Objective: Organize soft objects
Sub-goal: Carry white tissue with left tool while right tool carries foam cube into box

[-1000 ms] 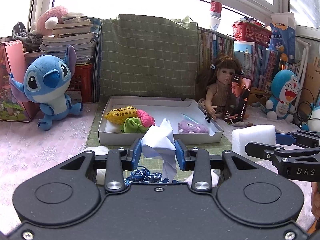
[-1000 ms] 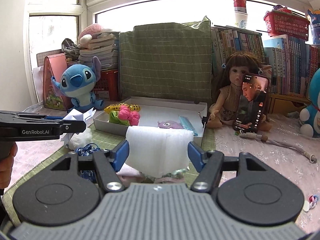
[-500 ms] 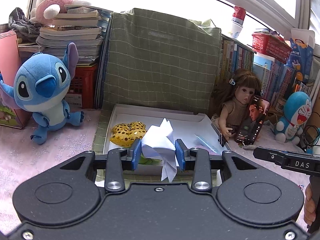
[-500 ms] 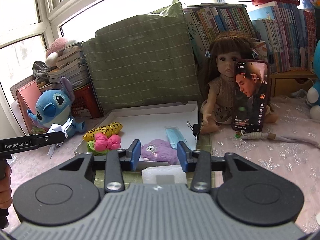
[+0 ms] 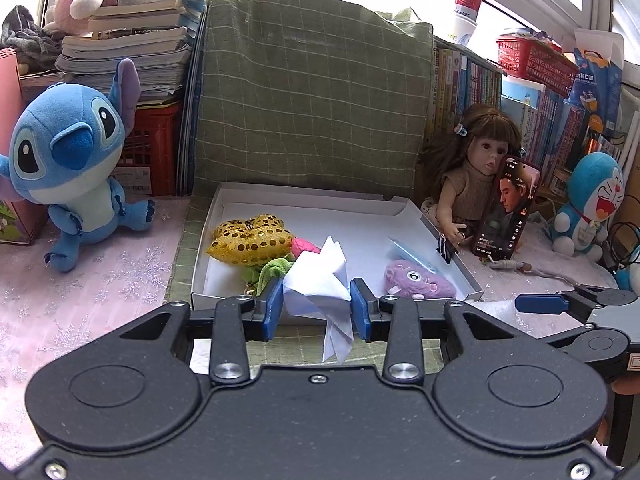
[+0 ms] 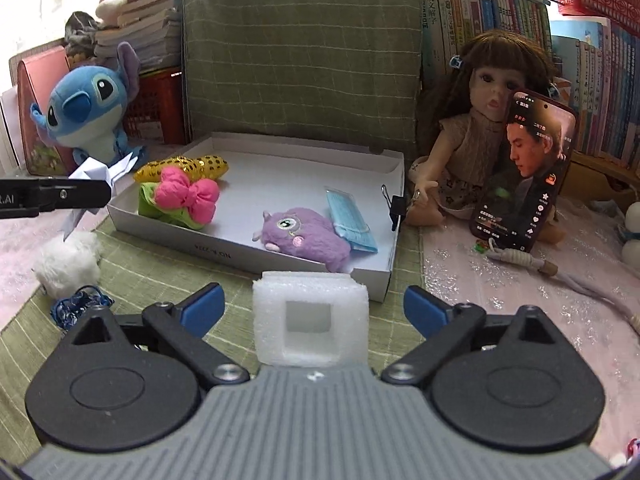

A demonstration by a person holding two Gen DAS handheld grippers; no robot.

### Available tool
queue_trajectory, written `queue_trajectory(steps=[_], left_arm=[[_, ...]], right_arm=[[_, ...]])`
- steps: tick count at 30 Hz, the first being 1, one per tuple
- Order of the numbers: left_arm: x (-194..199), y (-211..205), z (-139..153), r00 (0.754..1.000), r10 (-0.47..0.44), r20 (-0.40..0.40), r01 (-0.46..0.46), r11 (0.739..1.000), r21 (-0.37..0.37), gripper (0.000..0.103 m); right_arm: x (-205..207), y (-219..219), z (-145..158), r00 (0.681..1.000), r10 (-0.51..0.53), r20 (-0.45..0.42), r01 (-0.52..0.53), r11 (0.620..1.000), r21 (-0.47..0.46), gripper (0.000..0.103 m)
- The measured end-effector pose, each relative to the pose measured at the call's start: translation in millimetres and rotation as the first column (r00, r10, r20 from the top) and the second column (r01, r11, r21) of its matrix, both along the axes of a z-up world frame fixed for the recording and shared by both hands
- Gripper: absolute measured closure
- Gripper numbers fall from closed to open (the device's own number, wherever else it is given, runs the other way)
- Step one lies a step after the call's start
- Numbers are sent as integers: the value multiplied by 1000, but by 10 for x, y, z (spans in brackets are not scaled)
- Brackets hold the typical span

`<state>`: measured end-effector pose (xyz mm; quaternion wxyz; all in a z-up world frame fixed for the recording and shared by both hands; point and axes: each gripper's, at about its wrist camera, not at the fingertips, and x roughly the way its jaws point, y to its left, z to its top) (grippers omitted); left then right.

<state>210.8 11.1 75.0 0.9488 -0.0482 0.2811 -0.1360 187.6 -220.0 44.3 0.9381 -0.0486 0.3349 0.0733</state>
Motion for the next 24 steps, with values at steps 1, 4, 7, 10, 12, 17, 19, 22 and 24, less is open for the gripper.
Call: queue_trajectory(steps=[1,4,7,10,12,17,19,22,24], left_arm=[[2,-8,-3,1000,-3,1,3,1000,1,68],[14,-28,-11,1000,-8,1,8,1000,3,68],[34,-39,-7,1000,-7,2,7,1000,4,68],[46,-46,-4,1000,-6,3,6,1000,3,68],[69,-48,5,1000,-7,1,7,1000,-1,68],[222,-87,64,1000,-27,-9,27,999,-30,68],[316,-108,90,999,-35,-12,35,998,-44,68],[505,-143,148,999,-38,-18,37,997,-69,68],[660,-165,203,999,-29,-23,27,997,-77,68]], right_arm=[[9,-4,-12,1000,-7,-10,7,1000,6,14],[39,-68,-36,999,-28,-41,30,998,52,39],[9,-69,-12,999,-23,-26,25,998,63,41],[-38,-20,71,1000,-9,7,8,999,41,41],[-55,13,140,1000,1,27,-2,999,36,41],[4,56,353,997,8,73,-12,998,64,41],[85,55,424,996,-3,84,-3,997,79,41],[259,7,527,995,-32,90,20,991,131,41],[400,-37,583,995,-57,80,43,984,172,41]])
